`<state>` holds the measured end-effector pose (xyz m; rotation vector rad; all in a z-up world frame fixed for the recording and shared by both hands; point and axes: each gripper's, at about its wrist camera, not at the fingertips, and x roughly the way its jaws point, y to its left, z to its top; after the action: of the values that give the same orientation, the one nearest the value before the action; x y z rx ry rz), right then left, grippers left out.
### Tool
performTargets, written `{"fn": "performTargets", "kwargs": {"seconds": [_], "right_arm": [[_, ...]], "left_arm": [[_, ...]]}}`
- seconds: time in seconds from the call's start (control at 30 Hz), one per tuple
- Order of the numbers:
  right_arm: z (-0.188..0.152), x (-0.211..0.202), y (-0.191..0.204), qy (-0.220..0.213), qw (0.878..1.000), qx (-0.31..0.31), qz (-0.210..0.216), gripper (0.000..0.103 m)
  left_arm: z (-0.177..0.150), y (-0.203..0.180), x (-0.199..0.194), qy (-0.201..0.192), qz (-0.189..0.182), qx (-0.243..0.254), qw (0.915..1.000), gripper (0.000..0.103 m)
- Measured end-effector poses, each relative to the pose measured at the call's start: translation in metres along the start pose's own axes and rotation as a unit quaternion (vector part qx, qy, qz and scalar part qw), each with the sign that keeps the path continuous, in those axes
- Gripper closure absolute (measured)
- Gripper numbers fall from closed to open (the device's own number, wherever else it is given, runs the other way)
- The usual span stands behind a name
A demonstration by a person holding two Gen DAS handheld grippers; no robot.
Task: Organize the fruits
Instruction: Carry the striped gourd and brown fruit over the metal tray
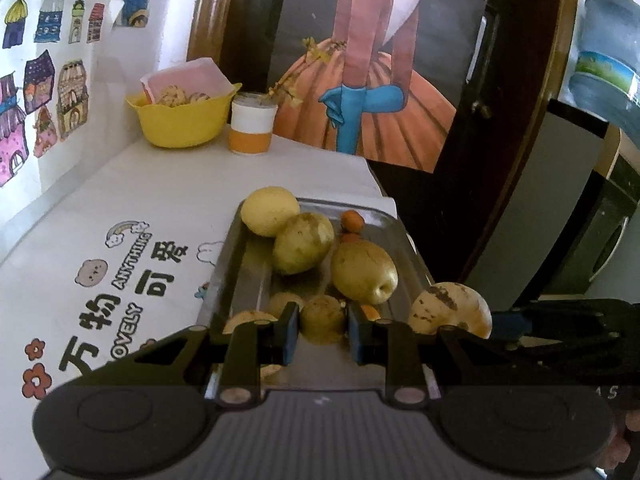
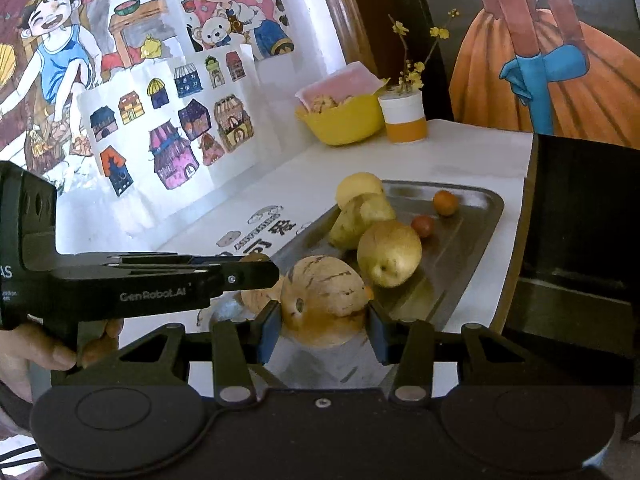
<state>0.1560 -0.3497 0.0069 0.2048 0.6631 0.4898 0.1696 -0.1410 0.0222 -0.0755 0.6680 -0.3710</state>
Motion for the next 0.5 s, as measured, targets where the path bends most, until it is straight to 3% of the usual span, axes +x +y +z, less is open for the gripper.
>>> {"fn": "performTargets", "kwargs": {"seconds": [0.5], "right_arm": [[-0.019, -0.003, 0.001, -0.01, 1.0, 0.006, -0.024, 0.056]], "left_arm": [[-0.012, -0.003, 0.004, 0.015, 0.003, 0.014, 0.9998, 0.075]]}}
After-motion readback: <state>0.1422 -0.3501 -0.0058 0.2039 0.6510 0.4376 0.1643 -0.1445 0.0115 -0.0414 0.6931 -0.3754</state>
